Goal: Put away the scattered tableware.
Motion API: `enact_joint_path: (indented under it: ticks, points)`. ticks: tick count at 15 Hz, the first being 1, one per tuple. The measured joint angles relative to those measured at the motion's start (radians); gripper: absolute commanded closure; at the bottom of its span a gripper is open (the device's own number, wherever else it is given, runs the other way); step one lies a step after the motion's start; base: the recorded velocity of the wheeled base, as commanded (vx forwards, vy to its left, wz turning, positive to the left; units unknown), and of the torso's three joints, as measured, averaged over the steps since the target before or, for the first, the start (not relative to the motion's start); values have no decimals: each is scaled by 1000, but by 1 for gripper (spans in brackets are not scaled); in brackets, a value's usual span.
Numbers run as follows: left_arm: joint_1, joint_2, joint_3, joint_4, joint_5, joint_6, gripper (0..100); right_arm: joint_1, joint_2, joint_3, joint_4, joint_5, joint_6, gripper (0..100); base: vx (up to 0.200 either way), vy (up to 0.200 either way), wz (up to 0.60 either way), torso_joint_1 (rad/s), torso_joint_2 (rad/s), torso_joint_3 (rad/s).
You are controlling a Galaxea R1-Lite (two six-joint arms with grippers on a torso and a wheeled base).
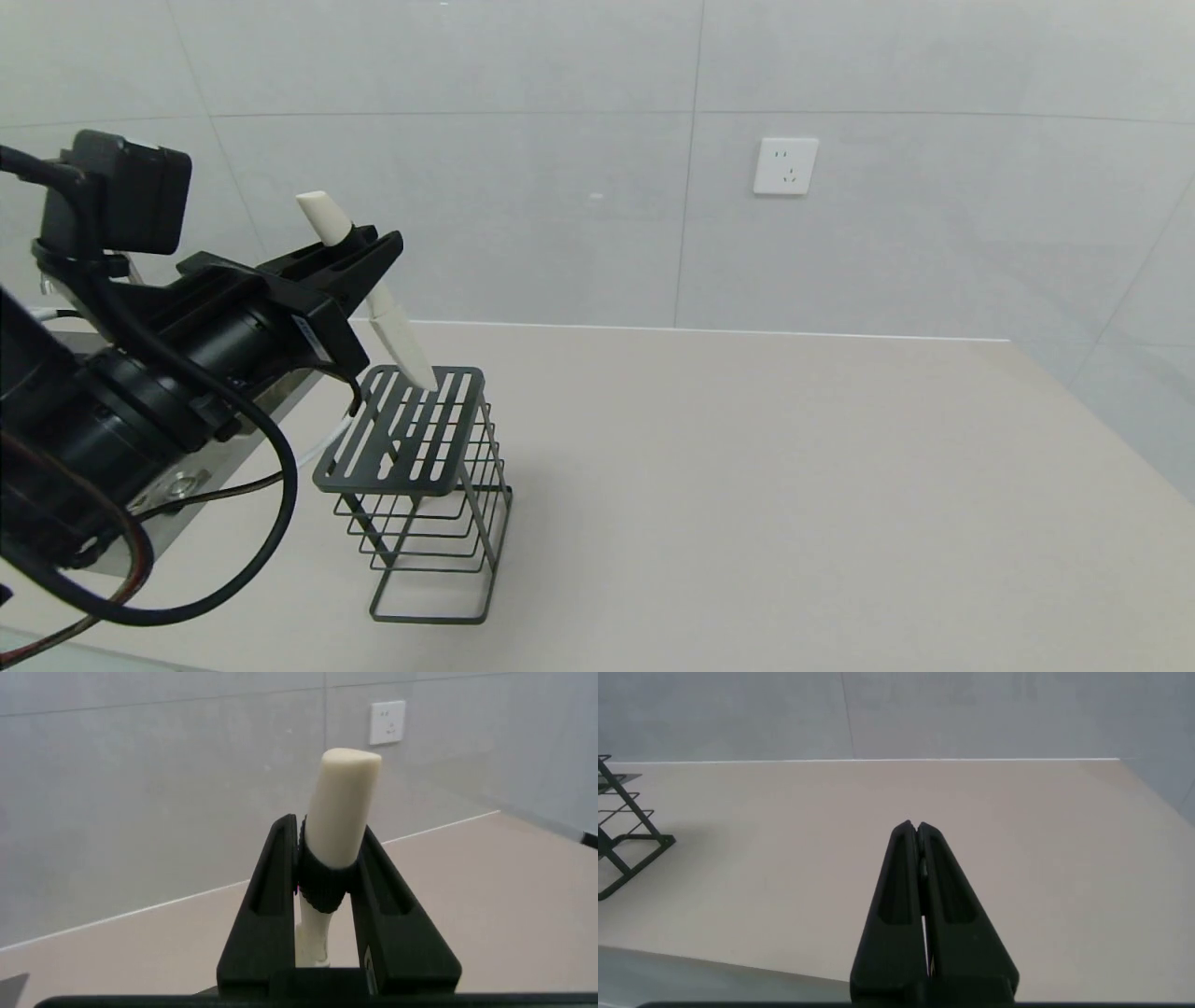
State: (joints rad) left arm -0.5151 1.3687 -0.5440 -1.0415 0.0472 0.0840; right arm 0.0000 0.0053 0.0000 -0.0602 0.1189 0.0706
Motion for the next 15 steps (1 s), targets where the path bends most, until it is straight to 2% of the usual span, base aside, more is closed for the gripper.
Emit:
enact_joint_path:
  ticks: [2,8,15]
  points:
    - [-16,14,-30,0,18,30,100,0,0,0,1,2,-10,100,0,0,0,0,0,0]
    - [-70,30,-37,-7,17,34,100,0,0,0,2,17,-23,100,0,0,0,0,0,0]
    - [-35,28,1,-23,10,34,100,2,0,0,3,19,-24,100,0,0,0,0,0,0]
